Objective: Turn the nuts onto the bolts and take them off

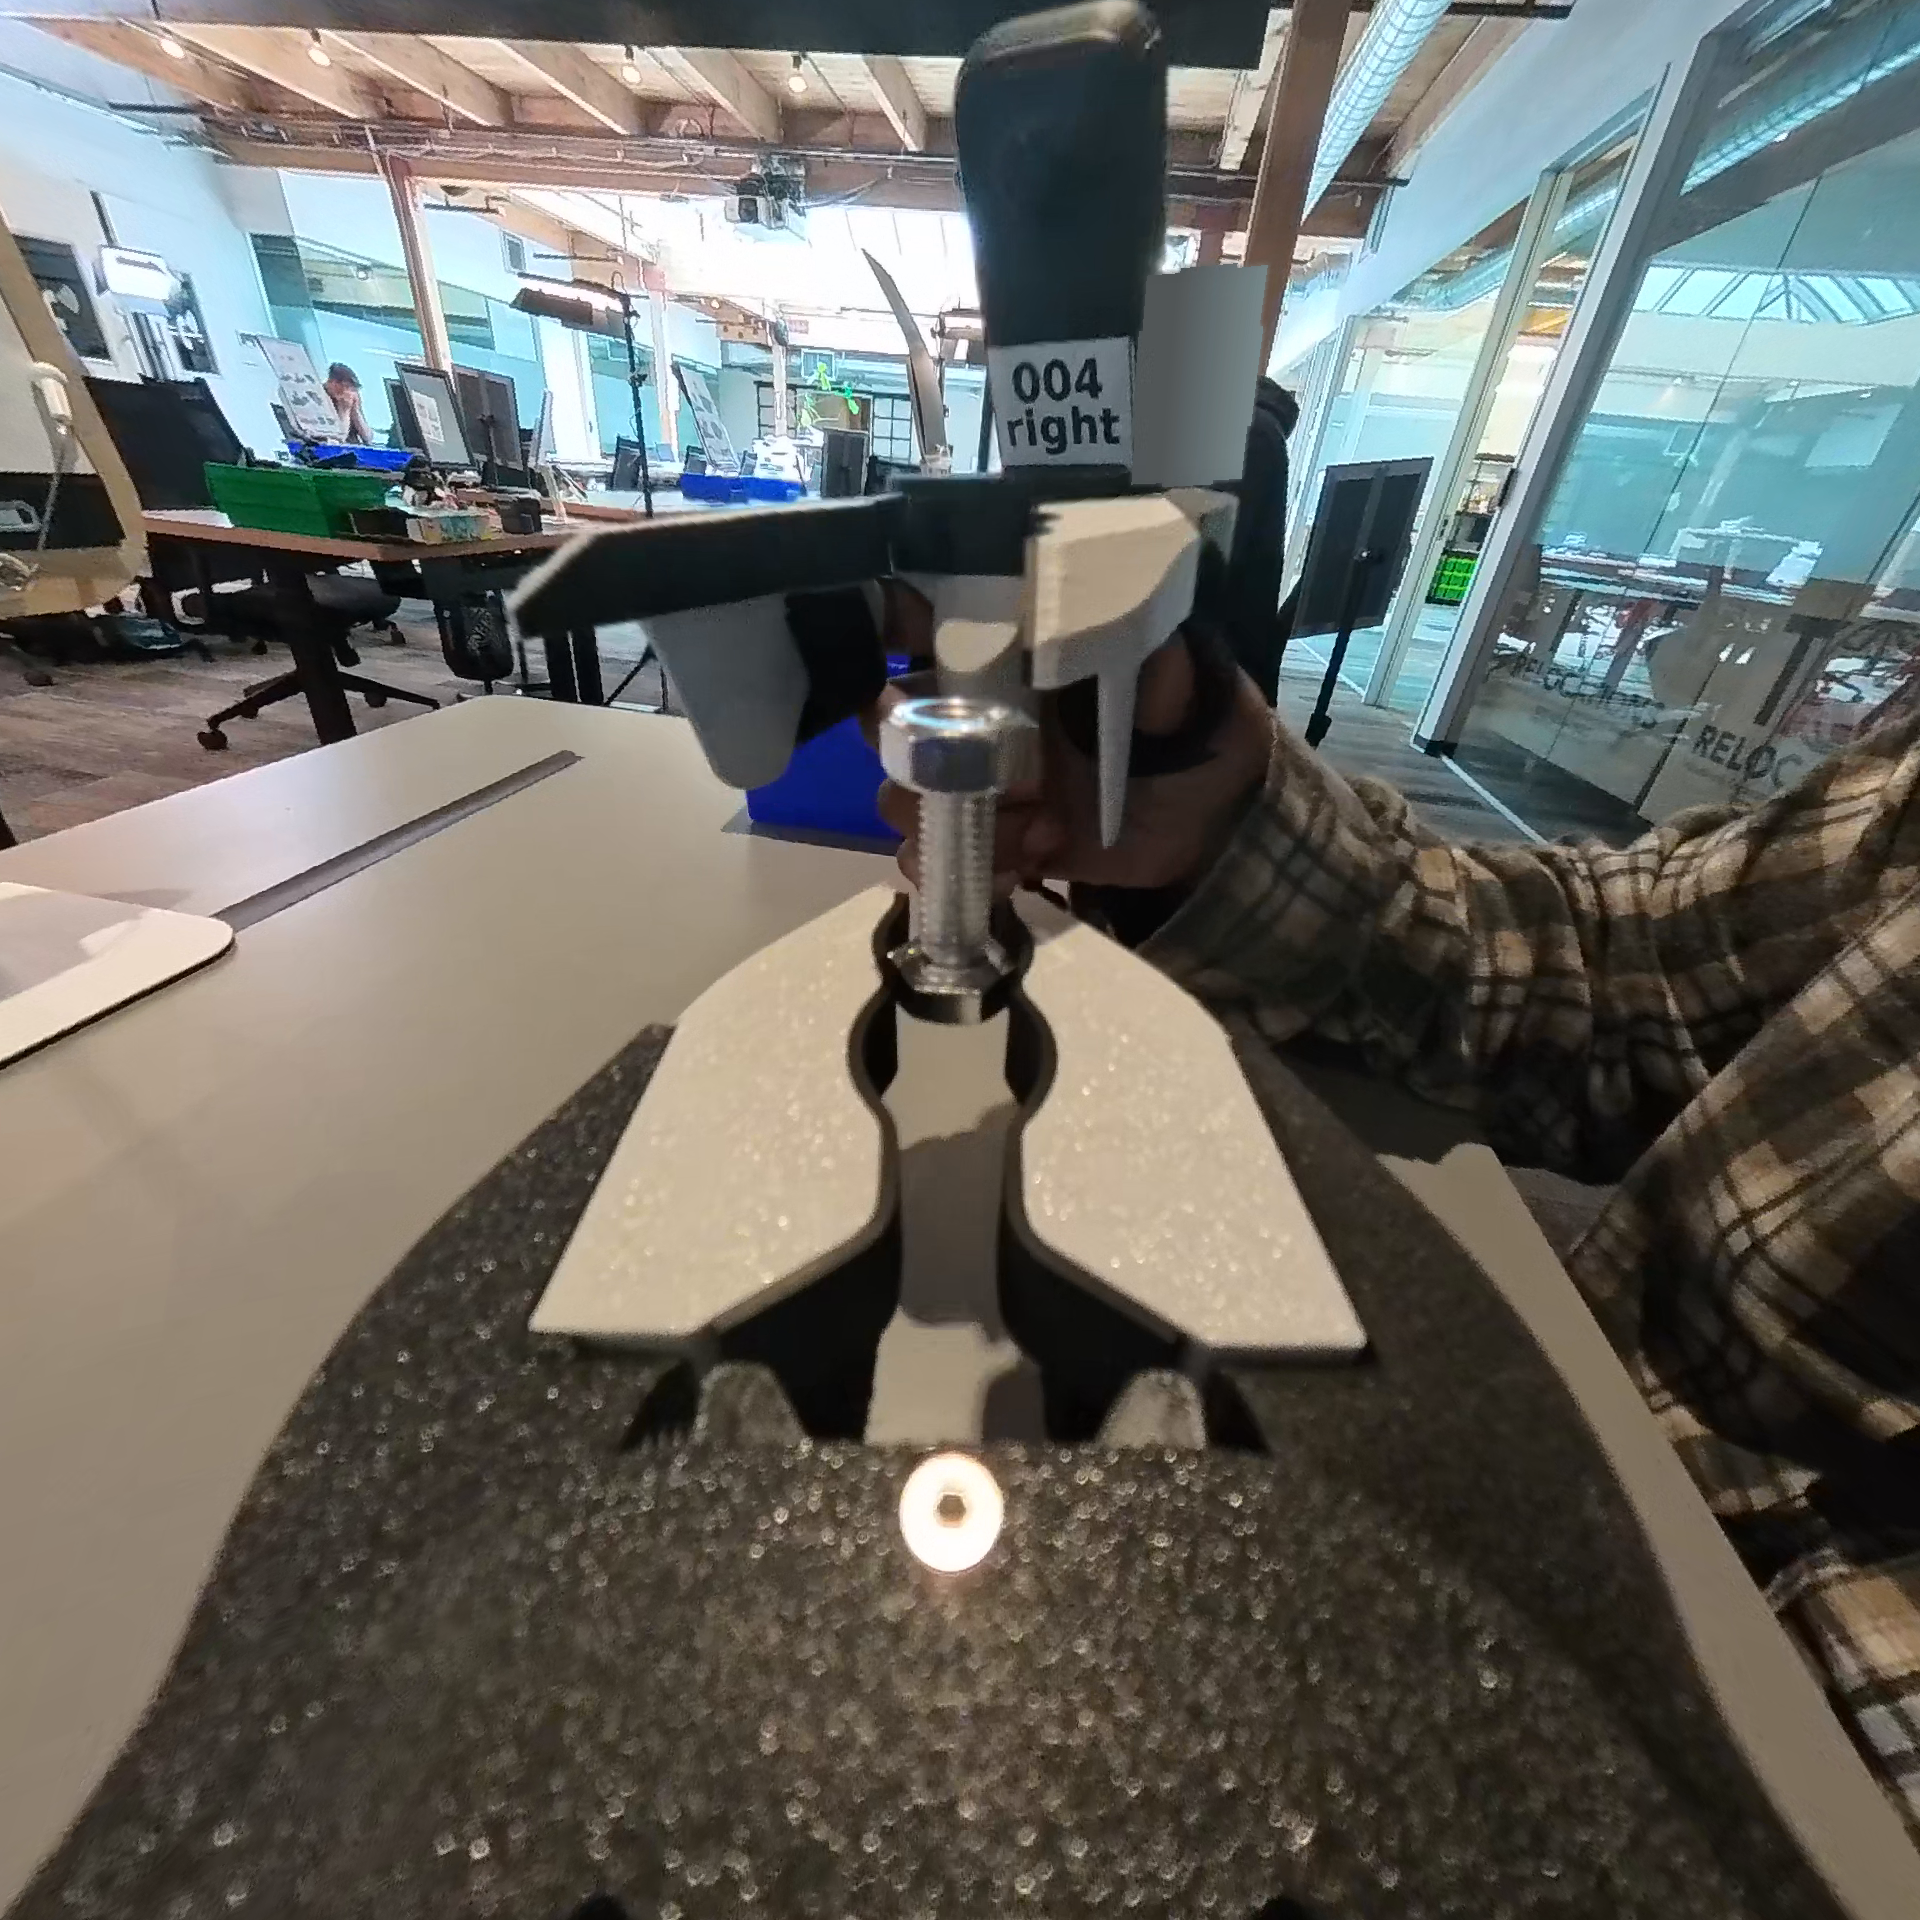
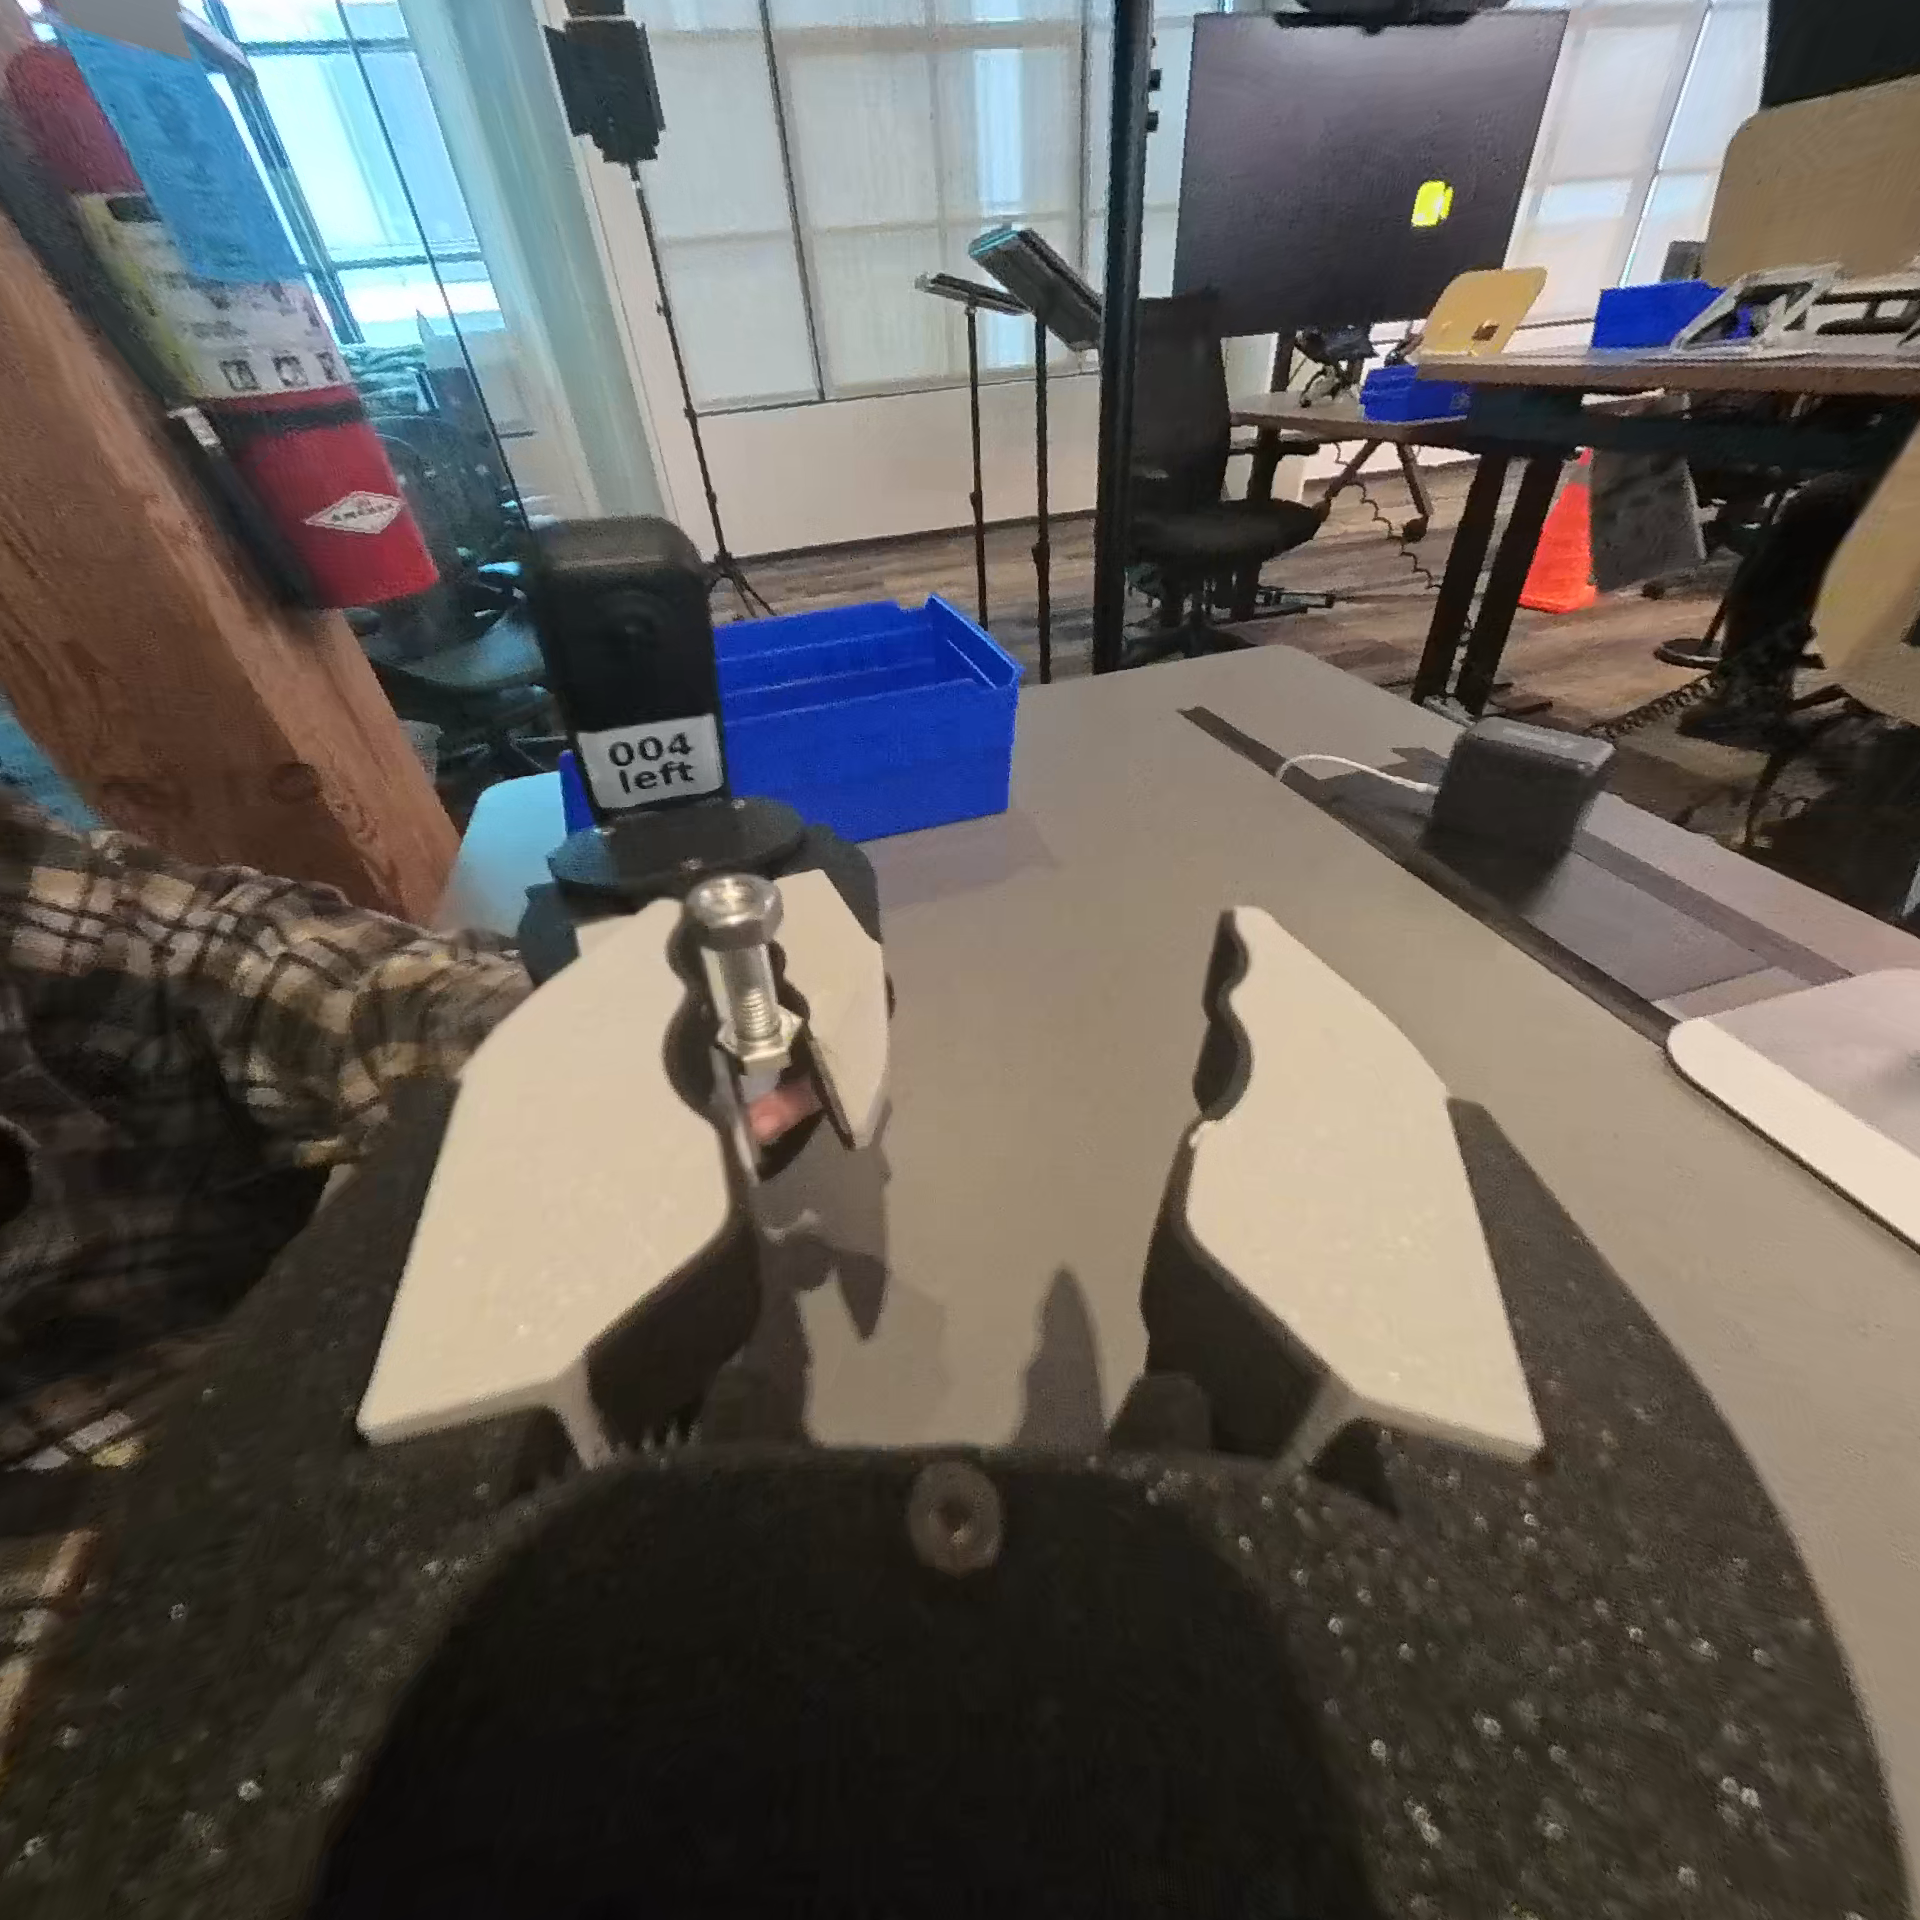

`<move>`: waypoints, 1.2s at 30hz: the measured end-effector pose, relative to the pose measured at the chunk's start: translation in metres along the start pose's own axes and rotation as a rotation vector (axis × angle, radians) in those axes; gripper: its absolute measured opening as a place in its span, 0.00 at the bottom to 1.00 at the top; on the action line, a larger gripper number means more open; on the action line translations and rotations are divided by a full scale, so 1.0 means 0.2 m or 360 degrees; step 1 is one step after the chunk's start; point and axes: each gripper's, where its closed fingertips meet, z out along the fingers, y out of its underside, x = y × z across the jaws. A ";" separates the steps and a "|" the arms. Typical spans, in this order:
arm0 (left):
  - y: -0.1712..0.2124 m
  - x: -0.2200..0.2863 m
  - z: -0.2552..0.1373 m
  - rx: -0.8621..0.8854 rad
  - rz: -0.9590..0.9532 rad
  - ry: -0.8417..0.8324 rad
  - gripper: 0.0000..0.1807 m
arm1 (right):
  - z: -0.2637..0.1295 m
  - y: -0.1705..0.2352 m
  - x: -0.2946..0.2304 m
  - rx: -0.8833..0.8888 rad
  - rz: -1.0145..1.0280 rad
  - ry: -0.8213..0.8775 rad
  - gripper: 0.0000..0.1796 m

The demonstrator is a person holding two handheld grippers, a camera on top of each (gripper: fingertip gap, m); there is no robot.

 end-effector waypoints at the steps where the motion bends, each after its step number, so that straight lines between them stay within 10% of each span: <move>1: 0.00 0.00 0.00 -0.0001 0.0001 0.0001 0.08 | 0.01 0.00 -0.01 -0.0007 -0.0012 -0.0008 0.51; 36: 0.00 0.00 0.00 -0.0005 0.0001 0.0002 0.08 | -0.01 0.02 0.02 -0.0064 -0.0059 0.0064 0.49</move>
